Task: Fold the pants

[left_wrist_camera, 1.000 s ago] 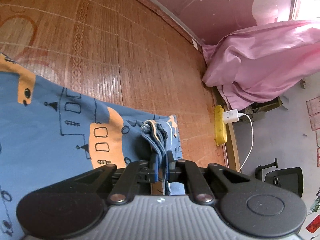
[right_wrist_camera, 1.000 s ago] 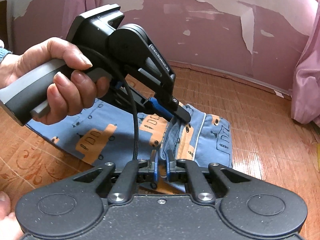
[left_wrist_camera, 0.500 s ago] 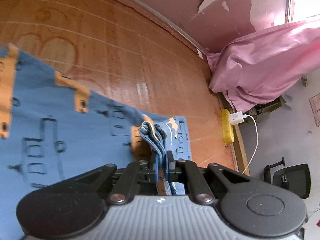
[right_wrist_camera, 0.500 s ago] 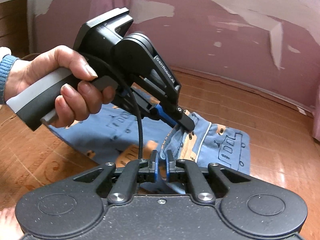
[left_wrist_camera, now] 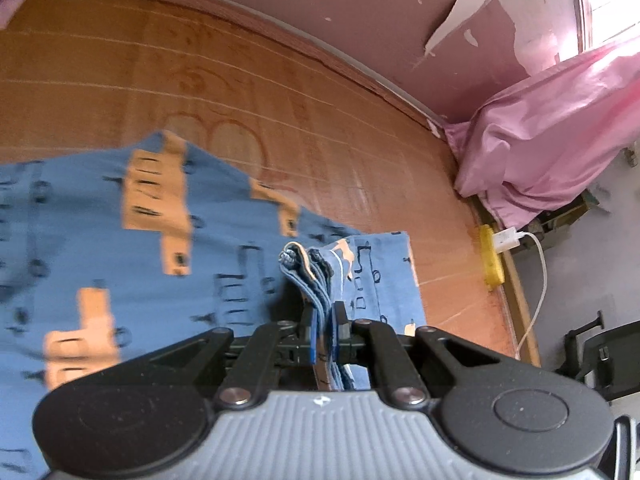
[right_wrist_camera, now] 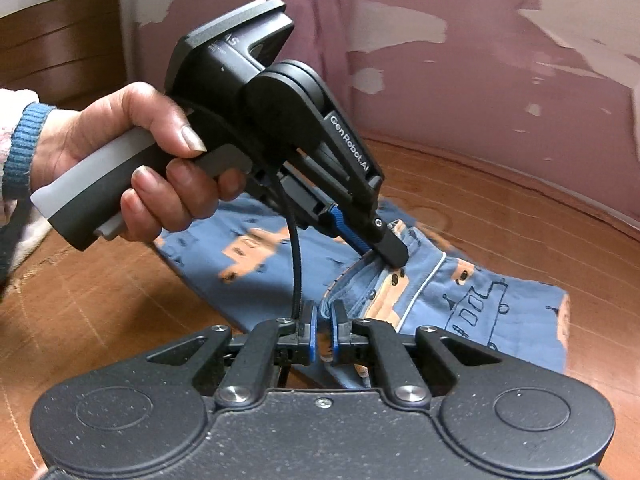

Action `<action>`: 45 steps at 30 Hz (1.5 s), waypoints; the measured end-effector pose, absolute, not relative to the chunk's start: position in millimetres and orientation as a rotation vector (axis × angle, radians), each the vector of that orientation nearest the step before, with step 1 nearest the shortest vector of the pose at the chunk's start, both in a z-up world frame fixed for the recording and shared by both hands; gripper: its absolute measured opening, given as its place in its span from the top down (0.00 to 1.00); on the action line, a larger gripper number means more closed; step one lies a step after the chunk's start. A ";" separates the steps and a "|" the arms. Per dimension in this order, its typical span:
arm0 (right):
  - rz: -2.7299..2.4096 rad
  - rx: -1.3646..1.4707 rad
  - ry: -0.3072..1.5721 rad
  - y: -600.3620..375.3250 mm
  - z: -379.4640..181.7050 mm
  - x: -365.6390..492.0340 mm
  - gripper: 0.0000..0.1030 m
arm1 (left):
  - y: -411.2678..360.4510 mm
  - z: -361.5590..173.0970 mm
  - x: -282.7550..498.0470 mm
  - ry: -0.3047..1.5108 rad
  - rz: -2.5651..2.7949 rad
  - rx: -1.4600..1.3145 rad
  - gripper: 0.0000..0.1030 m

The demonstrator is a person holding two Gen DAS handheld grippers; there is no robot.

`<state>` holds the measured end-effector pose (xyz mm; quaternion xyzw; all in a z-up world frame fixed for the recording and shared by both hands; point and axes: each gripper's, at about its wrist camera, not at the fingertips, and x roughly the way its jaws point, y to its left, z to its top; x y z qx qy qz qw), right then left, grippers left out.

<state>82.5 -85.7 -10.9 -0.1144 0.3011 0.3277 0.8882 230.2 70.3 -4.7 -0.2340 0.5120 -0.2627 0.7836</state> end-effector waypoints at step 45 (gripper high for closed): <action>0.886 -0.321 0.627 -40.9 -12.5 88.1 0.93 | 126.2 12.3 207.3 1.119 -0.420 -0.338 0.93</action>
